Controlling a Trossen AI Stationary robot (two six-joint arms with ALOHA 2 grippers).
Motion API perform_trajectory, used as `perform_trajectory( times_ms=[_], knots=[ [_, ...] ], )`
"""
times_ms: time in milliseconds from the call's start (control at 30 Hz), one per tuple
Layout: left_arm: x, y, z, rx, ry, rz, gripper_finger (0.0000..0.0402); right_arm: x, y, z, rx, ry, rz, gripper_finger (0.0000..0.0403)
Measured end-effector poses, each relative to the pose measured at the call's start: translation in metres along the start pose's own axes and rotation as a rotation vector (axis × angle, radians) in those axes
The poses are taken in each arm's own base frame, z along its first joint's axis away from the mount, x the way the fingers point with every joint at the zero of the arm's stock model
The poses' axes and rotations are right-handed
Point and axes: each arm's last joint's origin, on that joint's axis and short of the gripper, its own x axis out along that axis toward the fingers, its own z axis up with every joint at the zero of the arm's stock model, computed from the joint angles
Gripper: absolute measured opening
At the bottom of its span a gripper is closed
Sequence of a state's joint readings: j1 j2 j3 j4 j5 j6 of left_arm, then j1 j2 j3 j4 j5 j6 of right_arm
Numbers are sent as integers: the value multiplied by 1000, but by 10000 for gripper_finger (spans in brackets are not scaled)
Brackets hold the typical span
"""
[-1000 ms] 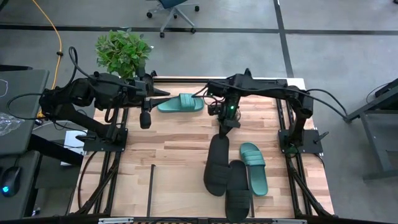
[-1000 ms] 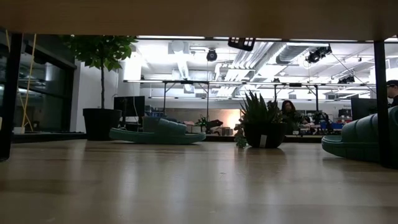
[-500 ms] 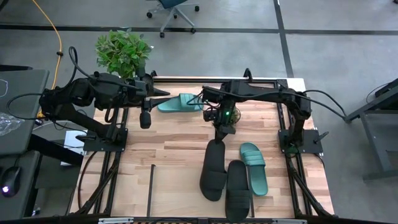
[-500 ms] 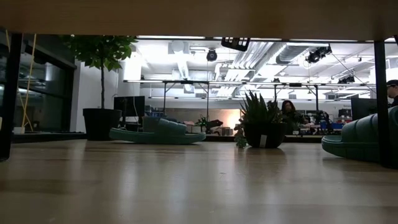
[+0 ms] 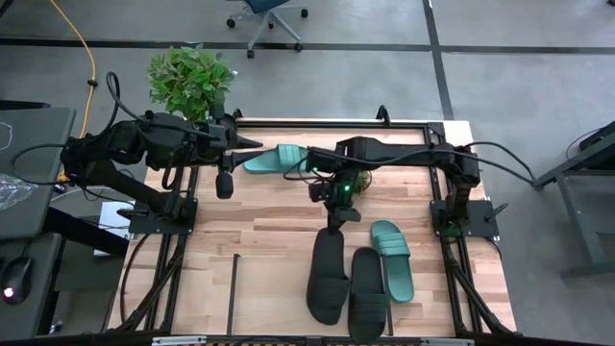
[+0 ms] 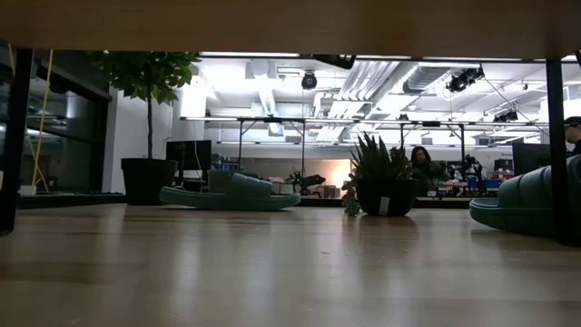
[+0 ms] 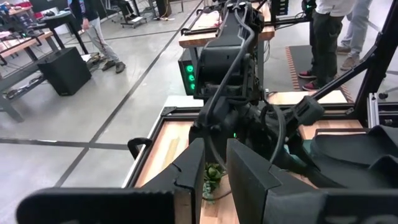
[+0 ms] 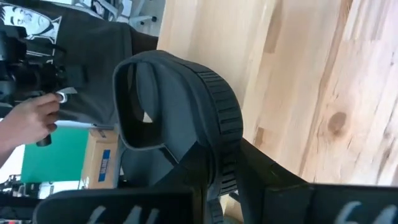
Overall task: Pick and place slides into the shelf
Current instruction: Put the black slide on the shelf
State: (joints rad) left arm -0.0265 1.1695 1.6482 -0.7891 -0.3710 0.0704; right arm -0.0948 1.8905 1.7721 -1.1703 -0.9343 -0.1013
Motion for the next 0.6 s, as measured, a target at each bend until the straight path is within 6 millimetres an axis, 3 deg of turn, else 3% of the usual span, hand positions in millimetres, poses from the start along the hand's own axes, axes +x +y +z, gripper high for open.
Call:
perform_trajectory(
  times_ms=[600],
  knots=[
    [0,-1,0,-8,1,-23,58,19,1,0,23,53,27,32]
  ],
)
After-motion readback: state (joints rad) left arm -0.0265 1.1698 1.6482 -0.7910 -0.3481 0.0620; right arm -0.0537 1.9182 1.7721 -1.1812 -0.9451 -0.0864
